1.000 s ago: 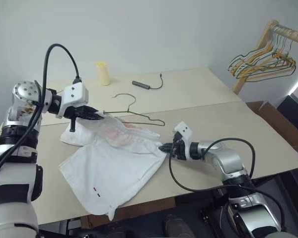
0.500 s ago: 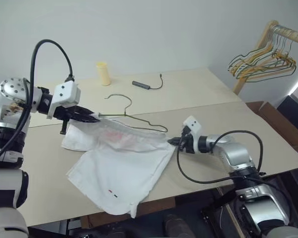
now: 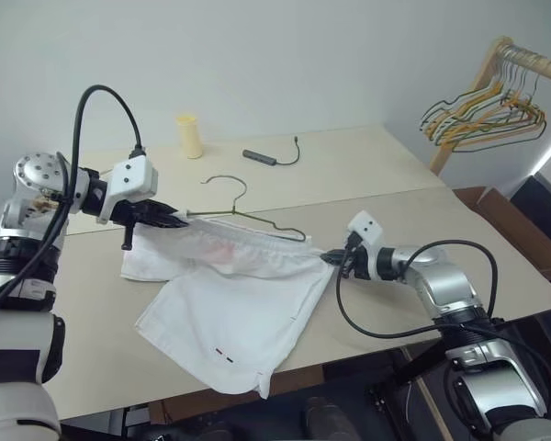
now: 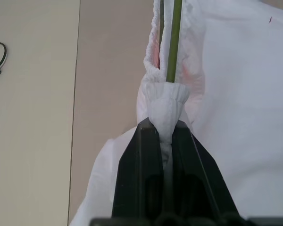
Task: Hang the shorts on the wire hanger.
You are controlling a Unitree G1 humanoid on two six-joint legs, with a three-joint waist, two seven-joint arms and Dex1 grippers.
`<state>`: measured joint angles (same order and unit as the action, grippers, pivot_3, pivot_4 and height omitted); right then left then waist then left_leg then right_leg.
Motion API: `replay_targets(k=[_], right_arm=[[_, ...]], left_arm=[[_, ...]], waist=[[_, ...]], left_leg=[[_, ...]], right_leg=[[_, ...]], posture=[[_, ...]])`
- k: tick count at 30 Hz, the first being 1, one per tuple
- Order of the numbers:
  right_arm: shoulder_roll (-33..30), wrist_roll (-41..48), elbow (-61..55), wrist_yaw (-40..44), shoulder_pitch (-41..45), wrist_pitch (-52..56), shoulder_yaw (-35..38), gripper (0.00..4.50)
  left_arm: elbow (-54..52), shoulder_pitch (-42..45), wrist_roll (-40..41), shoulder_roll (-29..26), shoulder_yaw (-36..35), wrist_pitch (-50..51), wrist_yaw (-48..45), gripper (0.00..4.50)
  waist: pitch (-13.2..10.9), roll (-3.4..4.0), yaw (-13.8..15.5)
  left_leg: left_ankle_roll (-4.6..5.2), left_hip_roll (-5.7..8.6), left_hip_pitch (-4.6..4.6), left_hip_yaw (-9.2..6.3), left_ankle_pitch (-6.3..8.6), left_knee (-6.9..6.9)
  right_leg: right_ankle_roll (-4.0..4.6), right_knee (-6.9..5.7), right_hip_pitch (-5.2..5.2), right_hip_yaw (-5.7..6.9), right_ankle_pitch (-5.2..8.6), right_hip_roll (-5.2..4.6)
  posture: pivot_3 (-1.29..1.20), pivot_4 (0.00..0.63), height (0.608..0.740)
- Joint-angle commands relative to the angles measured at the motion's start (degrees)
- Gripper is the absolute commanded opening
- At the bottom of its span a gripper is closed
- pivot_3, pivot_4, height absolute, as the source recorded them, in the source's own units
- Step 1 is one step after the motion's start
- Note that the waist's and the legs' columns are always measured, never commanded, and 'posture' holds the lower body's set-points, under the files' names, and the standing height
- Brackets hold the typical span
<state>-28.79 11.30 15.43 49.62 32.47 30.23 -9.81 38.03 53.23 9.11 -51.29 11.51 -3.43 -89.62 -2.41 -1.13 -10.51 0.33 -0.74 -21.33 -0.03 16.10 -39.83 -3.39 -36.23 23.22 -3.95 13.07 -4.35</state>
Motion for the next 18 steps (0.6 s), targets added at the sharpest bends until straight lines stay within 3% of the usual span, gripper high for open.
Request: replay_targets(k=[1, 18], right_arm=[[-1.26, -0.94, -0.42, -1.22, -0.26, -0.74, 1.88, 0.02], [-1.15, -3.02, 0.99, -3.49, -0.33, -3.81, 1.78, 0.02]], left_arm=[[-0.29, 1.05, 0.95, -1.17, -3.03, 1.63, -1.50, 0.00], [-0.35, -0.65, -2.70, -2.73, -2.24, 1.67, -1.59, 0.00]], waist=[[0.00, 0.00, -0.01], [0.00, 0.00, -0.01]], left_leg=[[0.00, 0.00, 0.00, -0.01, 0.00, 0.00], [0.00, 0.00, 0.00, 0.00, 0.00, 0.00]], right_leg=[[0.00, 0.00, 0.00, 0.00, 0.00, 0.00], [0.00, 0.00, 0.00, 0.00, 0.00, -0.01]], posture=[[-0.15, 0.000, 0.740], [-0.14, 0.000, 0.740]])
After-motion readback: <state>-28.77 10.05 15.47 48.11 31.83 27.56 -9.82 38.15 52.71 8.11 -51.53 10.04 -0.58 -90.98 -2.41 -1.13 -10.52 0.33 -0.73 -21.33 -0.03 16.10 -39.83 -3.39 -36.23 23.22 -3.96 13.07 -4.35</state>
